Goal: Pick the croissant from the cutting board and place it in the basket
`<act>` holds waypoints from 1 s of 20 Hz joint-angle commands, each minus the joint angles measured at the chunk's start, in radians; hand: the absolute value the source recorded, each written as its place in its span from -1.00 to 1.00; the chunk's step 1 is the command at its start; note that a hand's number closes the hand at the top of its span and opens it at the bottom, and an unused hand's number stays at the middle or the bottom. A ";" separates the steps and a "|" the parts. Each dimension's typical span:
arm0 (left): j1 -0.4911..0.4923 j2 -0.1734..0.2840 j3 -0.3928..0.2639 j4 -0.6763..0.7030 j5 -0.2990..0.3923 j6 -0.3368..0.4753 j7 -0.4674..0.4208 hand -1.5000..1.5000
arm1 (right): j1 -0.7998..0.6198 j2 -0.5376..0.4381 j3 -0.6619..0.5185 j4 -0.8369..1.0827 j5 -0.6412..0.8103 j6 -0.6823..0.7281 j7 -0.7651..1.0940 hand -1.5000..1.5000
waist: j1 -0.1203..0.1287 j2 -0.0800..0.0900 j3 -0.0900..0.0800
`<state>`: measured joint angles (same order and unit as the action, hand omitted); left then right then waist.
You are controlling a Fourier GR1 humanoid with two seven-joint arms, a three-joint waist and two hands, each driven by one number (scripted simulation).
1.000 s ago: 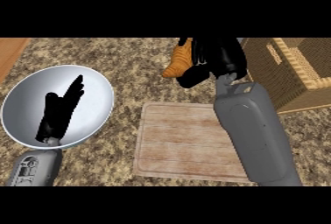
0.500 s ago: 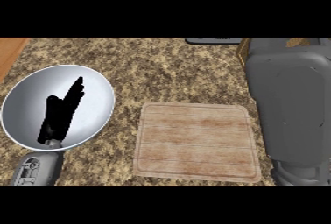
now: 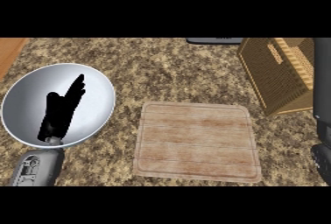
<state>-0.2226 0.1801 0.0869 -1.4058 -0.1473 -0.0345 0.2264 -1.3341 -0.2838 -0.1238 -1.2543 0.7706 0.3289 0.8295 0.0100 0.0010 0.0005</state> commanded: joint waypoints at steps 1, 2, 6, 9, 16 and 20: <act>-0.007 -0.030 -0.017 0.000 -0.021 0.034 0.019 0.00 | -0.034 -0.121 0.044 0.116 0.085 0.058 -0.038 1.00 | 0.002 0.004 -0.002; 0.028 0.004 -0.012 -0.007 -0.008 -0.012 0.000 0.00 | -0.036 -0.147 0.062 0.160 0.095 0.105 -0.050 1.00 | 0.009 0.005 -0.002; 0.008 0.021 0.008 0.002 0.002 -0.021 -0.001 0.00 | -0.009 -0.236 0.011 0.276 0.099 0.082 -0.145 1.00 | 0.004 0.004 -0.001; -0.041 0.020 0.010 -0.003 0.003 -0.015 0.050 0.00 | 0.051 -0.300 0.032 0.303 0.129 0.081 -0.226 1.00 | -0.003 0.003 -0.001; 0.030 -0.008 0.002 0.008 -0.006 0.001 -0.028 0.00 | 0.115 -0.387 -0.017 0.449 0.126 -0.016 -0.452 1.00 | 0.002 0.004 -0.001; 0.066 -0.024 -0.020 -0.001 -0.029 0.013 -0.057 0.00 | 0.145 -0.376 -0.027 0.497 0.119 -0.062 -0.542 1.00 | 0.004 0.003 -0.001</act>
<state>-0.2064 0.1782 0.0866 -1.4127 -0.1524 -0.0389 0.2236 -1.2234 -0.6586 -0.1393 -0.8004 0.8967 0.3003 0.3677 0.0136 0.0036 0.0014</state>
